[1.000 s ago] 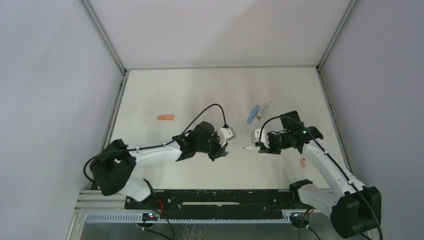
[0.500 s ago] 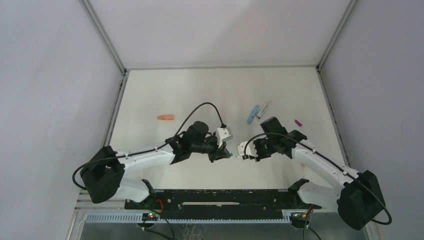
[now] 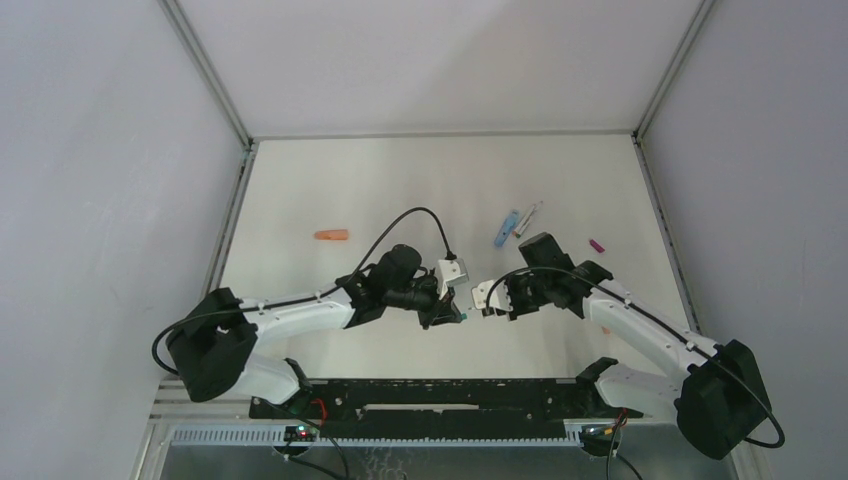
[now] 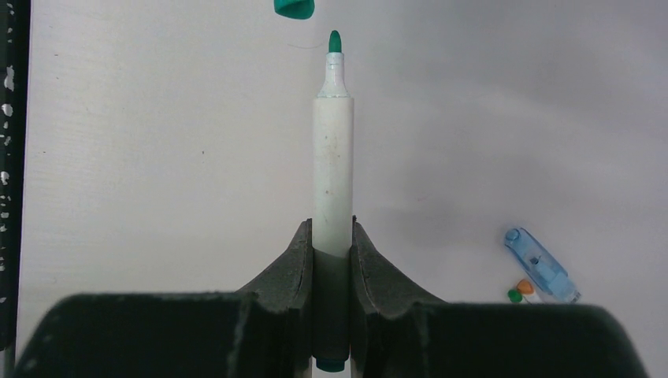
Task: Insert the pens into the pen caps
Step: Insert the pen cap onto the pen.
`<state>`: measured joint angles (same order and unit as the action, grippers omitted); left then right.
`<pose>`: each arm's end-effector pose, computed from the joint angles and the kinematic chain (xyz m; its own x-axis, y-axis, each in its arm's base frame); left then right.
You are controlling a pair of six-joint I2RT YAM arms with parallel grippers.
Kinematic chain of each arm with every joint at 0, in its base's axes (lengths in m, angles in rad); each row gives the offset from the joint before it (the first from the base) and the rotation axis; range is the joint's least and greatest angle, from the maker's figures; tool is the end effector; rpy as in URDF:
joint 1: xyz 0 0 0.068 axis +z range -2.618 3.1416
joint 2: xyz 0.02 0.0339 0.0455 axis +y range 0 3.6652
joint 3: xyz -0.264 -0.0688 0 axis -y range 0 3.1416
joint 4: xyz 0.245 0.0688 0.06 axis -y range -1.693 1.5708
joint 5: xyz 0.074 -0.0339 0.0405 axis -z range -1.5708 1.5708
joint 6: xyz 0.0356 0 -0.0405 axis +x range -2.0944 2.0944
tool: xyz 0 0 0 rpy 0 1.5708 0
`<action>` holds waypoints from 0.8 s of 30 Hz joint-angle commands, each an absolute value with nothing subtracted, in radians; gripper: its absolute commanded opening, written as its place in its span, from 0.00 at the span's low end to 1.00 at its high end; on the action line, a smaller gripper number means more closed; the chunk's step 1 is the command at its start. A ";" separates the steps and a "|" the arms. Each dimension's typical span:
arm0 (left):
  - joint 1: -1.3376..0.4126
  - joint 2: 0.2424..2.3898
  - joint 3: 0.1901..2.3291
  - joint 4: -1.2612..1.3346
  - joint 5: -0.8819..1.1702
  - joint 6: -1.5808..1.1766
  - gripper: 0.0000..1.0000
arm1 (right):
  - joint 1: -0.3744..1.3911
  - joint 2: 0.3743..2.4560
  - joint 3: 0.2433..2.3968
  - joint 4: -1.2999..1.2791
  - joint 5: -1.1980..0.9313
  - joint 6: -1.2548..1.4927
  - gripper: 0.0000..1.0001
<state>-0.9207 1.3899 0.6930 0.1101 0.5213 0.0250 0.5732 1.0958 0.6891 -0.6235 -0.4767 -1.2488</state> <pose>0.1591 -0.2386 0.2039 -0.3115 0.4455 -0.8393 0.9494 0.1837 -0.2548 0.1612 0.1235 0.2159 0.4173 -0.7338 -0.5361 -0.8986 -0.2454 -0.3637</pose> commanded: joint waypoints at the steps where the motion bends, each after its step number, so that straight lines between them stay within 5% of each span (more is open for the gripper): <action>1: -0.925 1.394 0.728 0.132 0.539 0.019 0.00 | 0.593 1.087 0.690 -0.624 -0.500 -1.253 0.00; 24: -0.925 1.401 0.733 0.139 0.532 0.012 0.00 | 0.622 1.113 0.690 -0.652 -0.481 -1.283 0.00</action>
<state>-0.9207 1.3941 0.6937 0.1101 0.5236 0.0250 0.6048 1.1057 0.6888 -0.6418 -0.4786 -1.2705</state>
